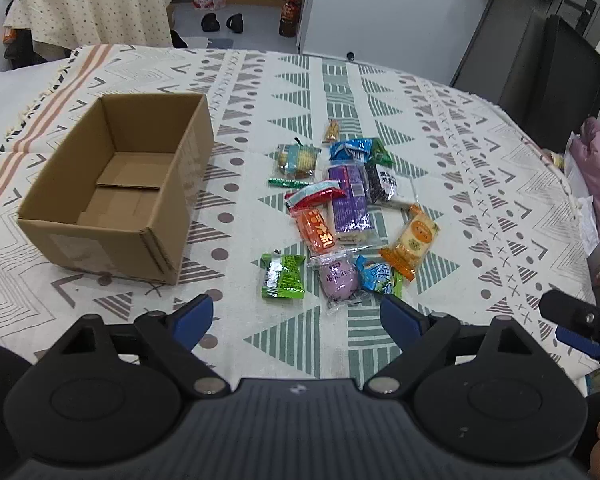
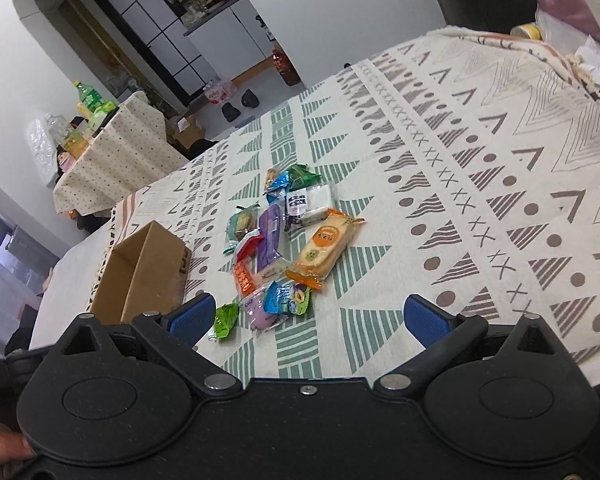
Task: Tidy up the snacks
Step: 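Grasp the green snack packet with the left gripper while the right gripper grasps the orange cake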
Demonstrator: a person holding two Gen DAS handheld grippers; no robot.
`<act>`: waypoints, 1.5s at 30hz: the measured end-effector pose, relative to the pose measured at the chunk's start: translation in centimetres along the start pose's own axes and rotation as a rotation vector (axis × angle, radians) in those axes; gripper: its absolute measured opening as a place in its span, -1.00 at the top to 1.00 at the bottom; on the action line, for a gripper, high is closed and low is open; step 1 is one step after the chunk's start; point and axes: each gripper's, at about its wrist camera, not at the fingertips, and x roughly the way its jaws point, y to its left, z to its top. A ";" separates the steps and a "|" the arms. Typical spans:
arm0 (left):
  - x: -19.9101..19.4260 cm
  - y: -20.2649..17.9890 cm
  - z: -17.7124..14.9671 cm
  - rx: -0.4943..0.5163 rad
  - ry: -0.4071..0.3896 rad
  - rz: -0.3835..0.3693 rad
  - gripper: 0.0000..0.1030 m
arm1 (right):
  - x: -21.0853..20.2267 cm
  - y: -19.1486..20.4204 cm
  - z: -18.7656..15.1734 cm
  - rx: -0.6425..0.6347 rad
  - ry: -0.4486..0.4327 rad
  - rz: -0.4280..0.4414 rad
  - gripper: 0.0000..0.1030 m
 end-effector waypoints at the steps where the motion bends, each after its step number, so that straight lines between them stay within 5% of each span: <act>1: 0.4 -0.1 0.1 0.000 0.006 0.000 -0.70 | 0.3 -0.2 0.1 0.008 0.001 -0.002 -0.94; 24: 9.4 1.6 1.6 -0.074 0.103 -0.011 -0.06 | 9.1 -1.8 1.4 0.099 0.171 0.043 -0.20; 45: 14.8 2.4 3.2 -0.101 0.180 -0.024 0.41 | 17.4 -0.9 3.8 0.149 0.213 -0.039 -0.15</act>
